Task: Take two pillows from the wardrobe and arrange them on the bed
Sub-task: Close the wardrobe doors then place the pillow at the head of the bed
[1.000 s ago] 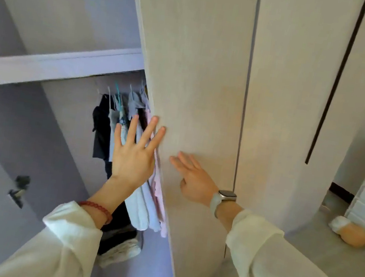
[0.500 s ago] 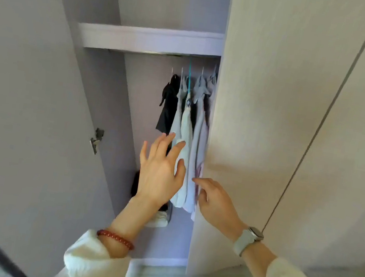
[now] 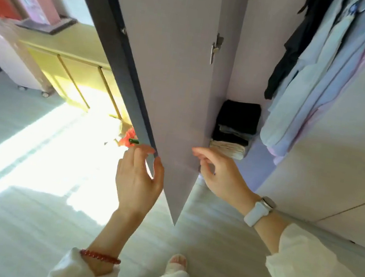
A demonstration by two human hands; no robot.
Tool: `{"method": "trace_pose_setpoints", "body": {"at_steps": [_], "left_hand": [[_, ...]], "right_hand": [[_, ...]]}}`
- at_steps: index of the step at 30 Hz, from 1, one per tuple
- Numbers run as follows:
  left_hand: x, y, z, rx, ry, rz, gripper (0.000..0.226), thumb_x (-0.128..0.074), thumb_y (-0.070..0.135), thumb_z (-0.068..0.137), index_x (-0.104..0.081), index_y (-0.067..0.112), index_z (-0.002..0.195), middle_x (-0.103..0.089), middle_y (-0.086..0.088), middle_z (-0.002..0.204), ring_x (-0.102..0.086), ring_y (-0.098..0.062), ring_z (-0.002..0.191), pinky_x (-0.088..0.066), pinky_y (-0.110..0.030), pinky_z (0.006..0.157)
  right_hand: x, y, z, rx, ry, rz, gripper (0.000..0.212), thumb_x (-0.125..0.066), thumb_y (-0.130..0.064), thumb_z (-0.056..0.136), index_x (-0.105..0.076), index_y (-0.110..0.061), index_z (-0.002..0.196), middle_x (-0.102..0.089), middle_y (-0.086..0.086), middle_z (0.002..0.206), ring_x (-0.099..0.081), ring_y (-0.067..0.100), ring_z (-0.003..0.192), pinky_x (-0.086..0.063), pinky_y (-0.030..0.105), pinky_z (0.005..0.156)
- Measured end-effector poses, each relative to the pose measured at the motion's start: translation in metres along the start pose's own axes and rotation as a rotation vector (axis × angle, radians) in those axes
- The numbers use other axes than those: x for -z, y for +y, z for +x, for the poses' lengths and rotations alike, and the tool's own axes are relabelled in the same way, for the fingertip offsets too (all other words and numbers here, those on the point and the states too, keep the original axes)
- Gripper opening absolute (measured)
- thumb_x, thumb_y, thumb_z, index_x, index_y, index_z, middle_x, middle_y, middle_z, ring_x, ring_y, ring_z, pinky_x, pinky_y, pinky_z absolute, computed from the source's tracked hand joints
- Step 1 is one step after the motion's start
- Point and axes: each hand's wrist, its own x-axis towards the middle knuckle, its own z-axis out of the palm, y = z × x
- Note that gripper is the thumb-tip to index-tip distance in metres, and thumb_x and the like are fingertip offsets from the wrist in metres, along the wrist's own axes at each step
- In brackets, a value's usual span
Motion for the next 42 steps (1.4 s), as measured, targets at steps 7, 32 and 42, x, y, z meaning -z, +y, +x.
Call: {"method": "trace_pose_setpoints", "body": {"at_steps": [7, 32, 42], "left_hand": [[0.003, -0.038, 0.036, 0.008, -0.288, -0.253, 0.075, -0.057, 0.016, 0.082, -0.012, 0.014, 0.143, -0.044, -0.019, 0.135, -0.045, -0.035, 0.119, -0.044, -0.04, 0.094], [-0.174, 0.165, 0.065, -0.715, -0.666, -0.098, 0.073, -0.048, 0.024, 0.088, -0.002, 0.028, 0.144, 0.011, -0.002, 0.154, 0.007, -0.03, 0.142, -0.021, -0.053, 0.112], [-0.258, 0.207, 0.126, -0.75, -0.539, 0.191, 0.077, -0.05, 0.029, 0.087, 0.0, 0.026, 0.145, 0.015, 0.006, 0.15, 0.02, -0.029, 0.137, -0.005, -0.055, 0.112]], "right_hand": [[-0.022, -0.036, 0.017, 0.137, 0.085, 0.036, 0.041, -0.037, -0.01, 0.088, -0.047, -0.016, 0.128, -0.06, 0.002, 0.121, -0.054, 0.006, 0.107, -0.046, 0.019, 0.091], [0.149, 0.041, -0.002, -0.448, 0.704, 0.09, 0.054, -0.043, -0.013, 0.092, -0.024, -0.023, 0.141, -0.037, 0.006, 0.14, -0.041, 0.017, 0.126, -0.036, 0.029, 0.106], [0.232, 0.111, 0.055, -0.453, 0.587, 0.294, 0.061, -0.043, -0.013, 0.09, -0.016, -0.029, 0.142, -0.026, -0.005, 0.152, -0.025, 0.017, 0.139, -0.025, 0.042, 0.116]]}}
